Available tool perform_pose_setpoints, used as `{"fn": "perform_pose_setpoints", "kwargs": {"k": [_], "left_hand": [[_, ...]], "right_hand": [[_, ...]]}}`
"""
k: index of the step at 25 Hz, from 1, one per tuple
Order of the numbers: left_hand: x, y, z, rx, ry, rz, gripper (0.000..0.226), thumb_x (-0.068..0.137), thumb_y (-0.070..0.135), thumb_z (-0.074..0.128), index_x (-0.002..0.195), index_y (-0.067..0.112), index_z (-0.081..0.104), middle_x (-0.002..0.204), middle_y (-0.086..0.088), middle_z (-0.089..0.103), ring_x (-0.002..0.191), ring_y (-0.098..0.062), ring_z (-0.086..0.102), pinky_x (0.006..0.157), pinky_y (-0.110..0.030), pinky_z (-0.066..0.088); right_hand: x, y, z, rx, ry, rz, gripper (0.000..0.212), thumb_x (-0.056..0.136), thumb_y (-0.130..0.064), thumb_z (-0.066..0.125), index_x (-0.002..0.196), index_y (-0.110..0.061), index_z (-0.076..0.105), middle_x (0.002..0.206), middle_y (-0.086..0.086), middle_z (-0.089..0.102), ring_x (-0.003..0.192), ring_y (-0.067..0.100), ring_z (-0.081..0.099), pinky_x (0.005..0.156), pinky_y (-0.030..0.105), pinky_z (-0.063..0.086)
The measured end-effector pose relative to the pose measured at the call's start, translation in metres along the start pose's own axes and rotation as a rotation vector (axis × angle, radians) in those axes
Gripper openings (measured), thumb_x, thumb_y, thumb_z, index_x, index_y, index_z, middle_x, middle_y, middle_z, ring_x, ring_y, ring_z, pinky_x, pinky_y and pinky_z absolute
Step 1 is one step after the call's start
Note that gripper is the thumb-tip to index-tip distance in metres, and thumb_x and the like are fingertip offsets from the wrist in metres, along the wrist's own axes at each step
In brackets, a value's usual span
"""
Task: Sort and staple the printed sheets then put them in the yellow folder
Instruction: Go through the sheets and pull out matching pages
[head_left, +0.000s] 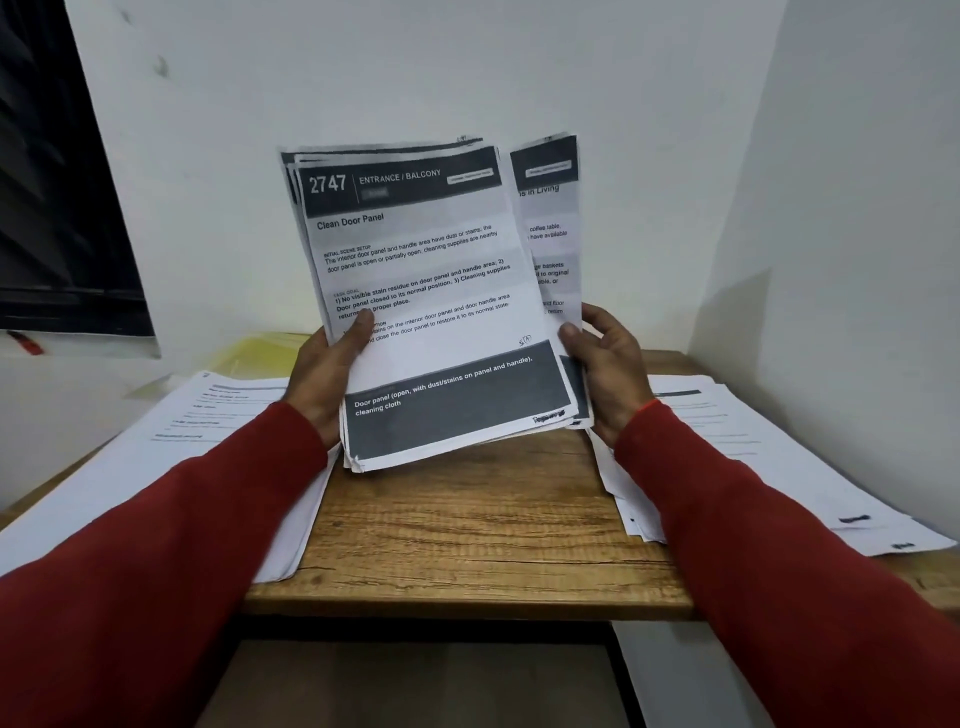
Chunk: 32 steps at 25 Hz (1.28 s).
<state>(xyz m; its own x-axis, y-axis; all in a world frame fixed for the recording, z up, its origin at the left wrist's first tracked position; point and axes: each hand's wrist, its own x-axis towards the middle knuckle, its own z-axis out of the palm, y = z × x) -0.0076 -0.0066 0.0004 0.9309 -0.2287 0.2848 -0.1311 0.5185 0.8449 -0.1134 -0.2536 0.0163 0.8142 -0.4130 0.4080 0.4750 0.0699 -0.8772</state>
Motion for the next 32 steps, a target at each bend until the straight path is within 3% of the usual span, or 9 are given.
{"fn": "perform_pose_setpoints", "kwargs": {"k": [3, 6, 9, 12, 18, 23, 30, 31, 32], "left_hand": [[0.0, -0.002, 0.0, 0.038, -0.038, -0.033, 0.037, 0.098, 0.025, 0.06, 0.133, 0.011, 0.06, 0.123, -0.011, 0.07, 0.108, -0.028, 0.07, 0.084, -0.042, 0.06], [-0.002, -0.005, 0.003, 0.105, 0.014, 0.024, 0.028, 0.095, 0.025, 0.064, 0.121, 0.012, 0.067, 0.115, -0.009, 0.073, 0.096, -0.023, 0.073, 0.081, -0.038, 0.061], [-0.003, -0.005, 0.004, 0.138, 0.031, 0.064, 0.017, 0.094, 0.023, 0.066, 0.109, 0.015, 0.069, 0.1, -0.001, 0.077, 0.087, -0.017, 0.074, 0.078, -0.034, 0.061], [-0.006, -0.006, 0.007, 0.133, -0.031, 0.056, 0.026, 0.095, 0.021, 0.064, 0.118, 0.01, 0.066, 0.106, -0.004, 0.076, 0.092, -0.019, 0.074, 0.076, -0.032, 0.061], [-0.008, -0.005, 0.009, 0.121, -0.094, 0.029, 0.028, 0.096, 0.02, 0.061, 0.12, 0.008, 0.065, 0.107, -0.006, 0.076, 0.093, -0.02, 0.074, 0.075, -0.032, 0.06], [-0.007, -0.005, 0.008, 0.138, -0.064, 0.052, 0.02, 0.094, 0.022, 0.063, 0.111, 0.013, 0.069, 0.105, -0.005, 0.076, 0.094, -0.022, 0.073, 0.081, -0.036, 0.061], [-0.005, -0.002, 0.006, 0.137, -0.03, 0.098, 0.015, 0.092, 0.019, 0.065, 0.106, 0.015, 0.069, 0.098, 0.0, 0.077, 0.086, -0.017, 0.073, 0.08, -0.035, 0.061], [-0.005, -0.002, 0.006, 0.126, -0.03, 0.097, 0.017, 0.092, 0.019, 0.065, 0.108, 0.015, 0.069, 0.102, -0.002, 0.076, 0.089, -0.019, 0.072, 0.083, -0.037, 0.06], [-0.006, -0.001, 0.006, 0.11, -0.03, 0.094, 0.018, 0.093, 0.018, 0.065, 0.11, 0.014, 0.069, 0.105, -0.004, 0.075, 0.092, -0.021, 0.072, 0.085, -0.038, 0.06]], "right_hand": [[-0.005, -0.001, 0.006, -0.01, -0.104, 0.041, 0.019, 0.102, -0.023, 0.05, 0.112, -0.016, 0.064, 0.093, 0.004, 0.075, 0.076, 0.018, 0.07, 0.067, 0.032, 0.059], [-0.005, 0.0, 0.007, -0.063, -0.17, 0.075, 0.042, 0.098, -0.045, 0.05, 0.121, -0.012, 0.063, 0.112, 0.011, 0.073, 0.1, 0.028, 0.07, 0.084, 0.042, 0.058], [-0.003, 0.005, 0.004, -0.139, -0.065, 0.035, 0.043, 0.084, -0.018, 0.076, 0.122, -0.009, 0.058, 0.115, 0.02, 0.068, 0.096, 0.03, 0.07, 0.084, 0.045, 0.057], [-0.004, 0.003, 0.004, -0.148, 0.012, -0.019, 0.034, 0.077, -0.001, 0.079, 0.104, -0.008, 0.059, 0.105, 0.023, 0.07, 0.083, 0.024, 0.07, 0.074, 0.033, 0.059], [0.0, 0.001, 0.003, -0.205, 0.068, -0.074, 0.005, 0.085, -0.008, 0.073, 0.086, -0.004, 0.07, 0.076, 0.005, 0.07, 0.068, 0.011, 0.063, 0.067, 0.021, 0.051], [0.0, 0.0, 0.0, -0.224, 0.075, -0.095, 0.018, 0.091, -0.017, 0.069, 0.089, 0.0, 0.074, 0.082, 0.006, 0.068, 0.075, 0.012, 0.058, 0.07, 0.024, 0.048], [0.03, -0.007, -0.055, -0.304, 0.682, -0.246, 0.021, 0.09, -0.009, 0.061, 0.07, -0.01, 0.06, 0.065, -0.009, 0.037, 0.059, 0.004, 0.034, 0.062, 0.025, 0.034], [0.034, -0.007, -0.067, -0.363, 0.781, -0.234, 0.023, 0.091, -0.009, 0.059, 0.07, -0.003, 0.05, 0.069, -0.009, 0.042, 0.064, 0.003, 0.039, 0.066, 0.025, 0.037], [0.036, -0.008, -0.076, -0.433, 0.857, -0.218, 0.022, 0.092, -0.009, 0.058, 0.092, 0.012, 0.064, 0.078, -0.009, 0.048, 0.074, 0.004, 0.046, 0.074, 0.022, 0.041]]}}
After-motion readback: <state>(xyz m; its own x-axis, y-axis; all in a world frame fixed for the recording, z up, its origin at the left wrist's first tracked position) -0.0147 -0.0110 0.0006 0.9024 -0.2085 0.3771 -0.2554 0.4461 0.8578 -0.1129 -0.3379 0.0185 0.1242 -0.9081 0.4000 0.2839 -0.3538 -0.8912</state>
